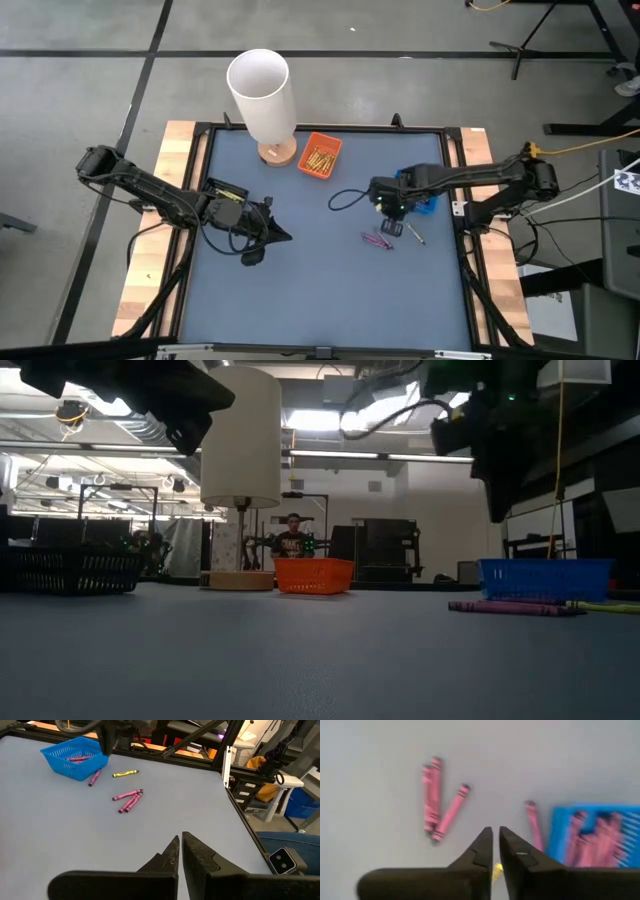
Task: Sort crayons
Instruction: Put the violet crayon into the blue basket
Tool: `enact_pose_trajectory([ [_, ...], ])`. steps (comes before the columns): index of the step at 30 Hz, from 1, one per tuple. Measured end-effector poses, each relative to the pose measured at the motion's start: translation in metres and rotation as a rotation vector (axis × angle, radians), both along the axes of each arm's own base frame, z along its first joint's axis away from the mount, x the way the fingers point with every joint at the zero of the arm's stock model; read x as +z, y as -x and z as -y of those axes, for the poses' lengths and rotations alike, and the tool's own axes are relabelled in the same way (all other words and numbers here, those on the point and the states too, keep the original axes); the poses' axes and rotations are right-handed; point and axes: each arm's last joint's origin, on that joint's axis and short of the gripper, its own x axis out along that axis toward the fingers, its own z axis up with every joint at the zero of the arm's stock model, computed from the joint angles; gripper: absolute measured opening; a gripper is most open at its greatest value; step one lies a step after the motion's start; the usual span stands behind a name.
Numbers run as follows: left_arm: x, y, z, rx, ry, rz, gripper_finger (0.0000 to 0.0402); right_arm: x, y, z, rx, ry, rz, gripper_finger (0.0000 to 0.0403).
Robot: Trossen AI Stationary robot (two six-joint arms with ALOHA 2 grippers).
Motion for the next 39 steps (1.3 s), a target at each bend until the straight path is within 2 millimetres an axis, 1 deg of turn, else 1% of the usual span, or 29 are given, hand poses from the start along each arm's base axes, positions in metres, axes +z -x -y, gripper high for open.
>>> enact_pose_trajectory([
  [4,0.000,0.000,0.000,0.000,0.000,0.000,0.0007,-0.004,-0.011,-0.001,0.007,-0.035,0.061,0.0068],
  [8,0.000,0.000,0.000,0.000,0.000,-0.004,0.0007,-0.016,-0.019,-0.001,0.006,-0.032,0.026,0.0111],
  [12,0.000,0.000,0.000,0.000,-0.001,-0.006,0.0007,-0.034,-0.026,0.000,0.004,-0.031,-0.052,0.0132],
  [22,0.000,0.000,0.000,0.001,0.003,-0.006,0.0007,-0.070,-0.030,0.001,0.002,-0.009,-0.268,0.0136],
  [26,0.000,0.000,0.000,0.001,0.003,-0.006,0.0007,-0.079,-0.032,0.003,0.004,0.077,-0.309,0.0136],
  [32,0.000,0.000,0.000,0.002,0.002,-0.006,0.0007,-0.081,-0.030,0.008,0.031,0.233,-0.350,0.0136],
  [39,0.000,0.000,0.000,0.002,0.002,-0.006,0.0007,-0.081,-0.029,0.016,0.085,0.245,-0.370,0.0136],
])
